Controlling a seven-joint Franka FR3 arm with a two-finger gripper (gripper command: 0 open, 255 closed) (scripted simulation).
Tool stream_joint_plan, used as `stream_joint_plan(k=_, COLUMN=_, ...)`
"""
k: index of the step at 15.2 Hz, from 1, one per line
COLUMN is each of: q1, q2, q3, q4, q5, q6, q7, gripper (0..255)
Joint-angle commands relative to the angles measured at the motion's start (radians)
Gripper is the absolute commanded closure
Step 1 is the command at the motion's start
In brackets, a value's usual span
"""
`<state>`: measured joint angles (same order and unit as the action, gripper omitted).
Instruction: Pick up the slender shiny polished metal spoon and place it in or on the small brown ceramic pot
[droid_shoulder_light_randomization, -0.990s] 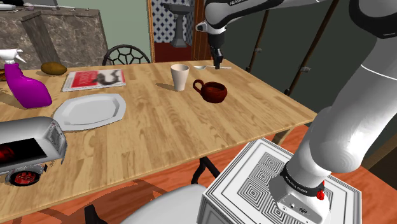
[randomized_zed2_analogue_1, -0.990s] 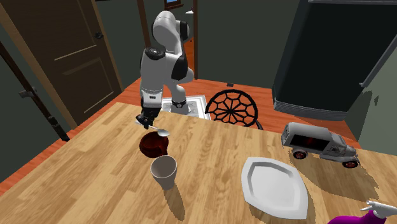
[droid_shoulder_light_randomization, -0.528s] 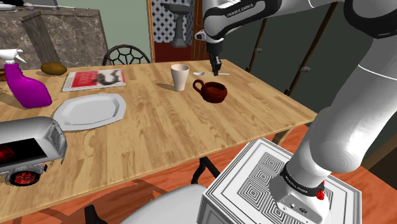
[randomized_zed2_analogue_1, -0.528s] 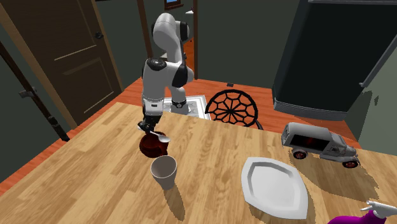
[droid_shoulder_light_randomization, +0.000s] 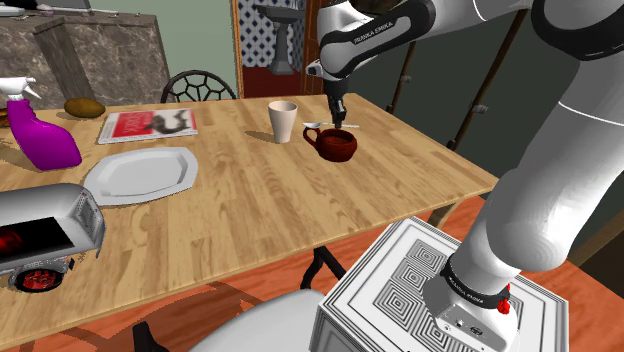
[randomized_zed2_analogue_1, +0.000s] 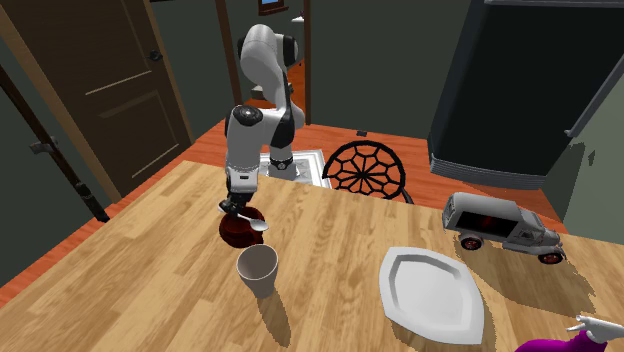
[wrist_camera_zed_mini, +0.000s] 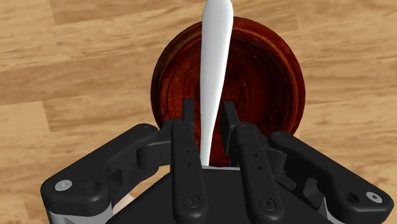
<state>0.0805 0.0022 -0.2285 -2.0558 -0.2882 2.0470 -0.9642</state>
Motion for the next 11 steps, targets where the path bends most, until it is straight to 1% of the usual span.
stream_joint_plan(k=1, q1=0.000, q2=0.000, q3=0.000, q4=-0.003, q5=0.000, q6=0.003, q7=0.001, gripper=255)
stream_joint_plan(k=5, q1=0.000, q2=0.000, q3=0.000, q4=-0.003, q5=0.000, q6=0.003, q7=0.001, gripper=255)
stream_joint_plan(k=6, q1=0.000, q2=0.000, q3=0.000, q4=-0.003, q5=0.000, q6=0.003, q7=0.001, gripper=0)
stream_joint_plan(k=11, q1=0.000, q2=0.000, q3=0.000, q4=-0.003, q5=0.000, q6=0.003, q7=0.001, gripper=0)
